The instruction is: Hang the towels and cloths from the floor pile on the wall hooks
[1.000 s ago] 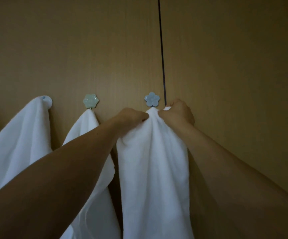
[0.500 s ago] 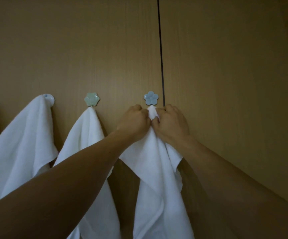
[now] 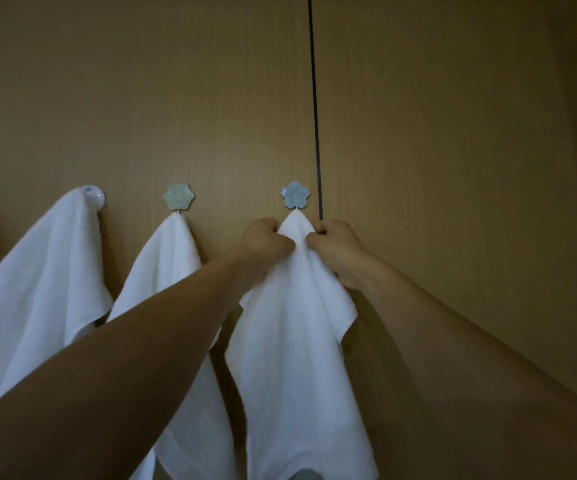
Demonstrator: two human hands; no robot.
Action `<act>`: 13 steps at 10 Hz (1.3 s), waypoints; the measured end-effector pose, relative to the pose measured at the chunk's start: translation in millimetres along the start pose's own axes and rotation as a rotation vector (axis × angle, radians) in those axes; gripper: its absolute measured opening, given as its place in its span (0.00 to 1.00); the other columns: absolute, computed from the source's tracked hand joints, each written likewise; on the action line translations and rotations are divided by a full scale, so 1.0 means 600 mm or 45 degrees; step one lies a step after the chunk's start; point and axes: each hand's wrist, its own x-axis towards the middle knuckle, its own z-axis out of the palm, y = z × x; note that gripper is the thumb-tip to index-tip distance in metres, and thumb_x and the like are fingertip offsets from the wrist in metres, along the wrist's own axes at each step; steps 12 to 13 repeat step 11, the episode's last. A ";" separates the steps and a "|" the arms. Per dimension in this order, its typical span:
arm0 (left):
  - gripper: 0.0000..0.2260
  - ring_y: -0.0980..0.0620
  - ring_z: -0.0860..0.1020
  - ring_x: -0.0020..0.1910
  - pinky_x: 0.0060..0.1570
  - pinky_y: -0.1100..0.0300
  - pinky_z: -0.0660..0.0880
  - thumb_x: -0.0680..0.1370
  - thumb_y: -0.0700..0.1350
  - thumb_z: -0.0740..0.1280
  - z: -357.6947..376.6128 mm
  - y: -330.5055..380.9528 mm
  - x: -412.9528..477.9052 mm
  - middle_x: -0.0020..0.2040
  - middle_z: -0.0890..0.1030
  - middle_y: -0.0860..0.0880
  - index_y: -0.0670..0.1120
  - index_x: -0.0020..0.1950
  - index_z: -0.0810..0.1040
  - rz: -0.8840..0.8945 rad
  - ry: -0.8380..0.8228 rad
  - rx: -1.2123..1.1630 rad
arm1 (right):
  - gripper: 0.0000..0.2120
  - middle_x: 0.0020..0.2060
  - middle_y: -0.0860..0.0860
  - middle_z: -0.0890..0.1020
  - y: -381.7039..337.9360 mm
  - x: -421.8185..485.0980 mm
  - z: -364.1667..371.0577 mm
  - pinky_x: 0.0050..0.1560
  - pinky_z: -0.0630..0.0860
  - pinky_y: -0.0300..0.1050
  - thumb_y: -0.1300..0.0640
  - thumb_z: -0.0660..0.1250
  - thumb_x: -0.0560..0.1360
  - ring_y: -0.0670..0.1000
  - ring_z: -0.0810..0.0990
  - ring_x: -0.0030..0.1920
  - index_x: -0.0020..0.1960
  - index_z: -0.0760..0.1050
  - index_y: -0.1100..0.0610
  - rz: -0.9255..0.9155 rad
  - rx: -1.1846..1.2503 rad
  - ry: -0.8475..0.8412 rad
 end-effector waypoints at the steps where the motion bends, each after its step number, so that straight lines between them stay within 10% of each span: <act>1: 0.13 0.43 0.80 0.46 0.41 0.51 0.80 0.70 0.35 0.62 0.001 -0.020 -0.008 0.47 0.81 0.42 0.42 0.53 0.78 -0.183 -0.077 -0.347 | 0.09 0.44 0.51 0.83 0.016 -0.007 -0.007 0.41 0.79 0.45 0.63 0.61 0.74 0.51 0.82 0.43 0.49 0.78 0.53 0.021 0.105 -0.033; 4: 0.11 0.61 0.73 0.40 0.33 0.71 0.65 0.79 0.47 0.64 0.036 -0.079 -0.058 0.47 0.75 0.53 0.45 0.59 0.71 0.419 0.213 0.181 | 0.17 0.51 0.49 0.76 0.061 -0.053 0.014 0.38 0.68 0.32 0.61 0.61 0.77 0.48 0.75 0.48 0.65 0.70 0.58 -0.267 -0.300 0.127; 7: 0.27 0.55 0.73 0.53 0.49 0.62 0.69 0.75 0.54 0.70 0.017 -0.107 -0.119 0.56 0.72 0.54 0.45 0.69 0.66 0.315 -0.036 0.248 | 0.20 0.58 0.50 0.76 0.068 -0.123 0.039 0.54 0.75 0.46 0.51 0.57 0.81 0.50 0.77 0.55 0.71 0.64 0.55 -0.137 -0.358 0.150; 13: 0.39 0.42 0.65 0.71 0.67 0.49 0.68 0.76 0.53 0.67 -0.017 -0.083 -0.213 0.74 0.62 0.40 0.38 0.77 0.50 0.132 -0.230 0.481 | 0.21 0.52 0.47 0.77 0.050 -0.279 0.035 0.43 0.71 0.44 0.39 0.53 0.79 0.49 0.78 0.49 0.61 0.69 0.53 0.151 -0.409 0.155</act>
